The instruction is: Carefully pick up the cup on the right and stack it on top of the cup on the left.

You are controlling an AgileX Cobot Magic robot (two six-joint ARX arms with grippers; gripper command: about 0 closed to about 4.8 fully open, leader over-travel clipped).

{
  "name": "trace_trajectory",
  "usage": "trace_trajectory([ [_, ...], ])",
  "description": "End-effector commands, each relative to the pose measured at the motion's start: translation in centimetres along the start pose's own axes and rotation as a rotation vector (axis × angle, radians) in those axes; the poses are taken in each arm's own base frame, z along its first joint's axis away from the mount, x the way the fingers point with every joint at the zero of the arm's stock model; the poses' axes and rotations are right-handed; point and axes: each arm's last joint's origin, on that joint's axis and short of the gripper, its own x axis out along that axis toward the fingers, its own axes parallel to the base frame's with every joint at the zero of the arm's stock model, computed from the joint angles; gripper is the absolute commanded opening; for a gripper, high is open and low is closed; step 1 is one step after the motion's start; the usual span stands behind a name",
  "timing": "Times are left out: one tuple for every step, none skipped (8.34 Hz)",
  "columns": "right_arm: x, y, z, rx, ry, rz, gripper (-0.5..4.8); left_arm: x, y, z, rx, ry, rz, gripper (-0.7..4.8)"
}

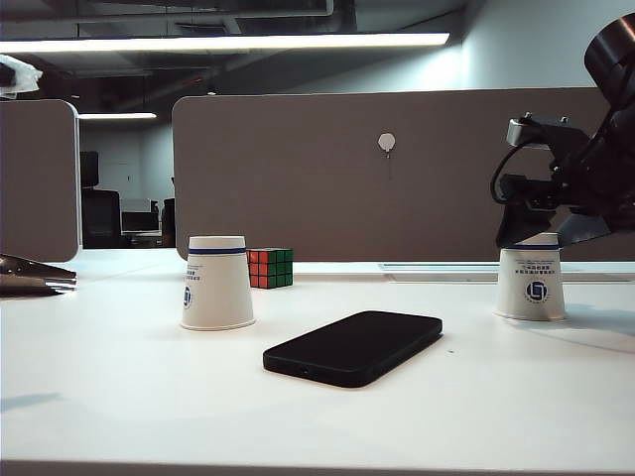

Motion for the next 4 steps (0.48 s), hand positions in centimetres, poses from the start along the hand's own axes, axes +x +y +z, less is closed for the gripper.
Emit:
trace_trajectory([
  [-0.09,-0.01,0.38,-0.003,-0.023,0.001,3.04,0.0,-0.05,0.2,0.017,-0.014,-0.005,-0.04],
  [-0.09,-0.01,0.38,-0.003,-0.022,0.001,2.7,0.0,-0.05,0.2,0.017,-0.014,-0.005,-0.04],
  [-0.09,-0.01,0.38,-0.003,-0.022,0.001,2.68,0.0,-0.05,0.2,0.017,-0.014,-0.005,-0.04],
  [-0.09,-0.02,0.38,-0.003,-0.022,0.001,2.68,0.0,-0.05,0.2,0.017,-0.014,-0.005,-0.04],
])
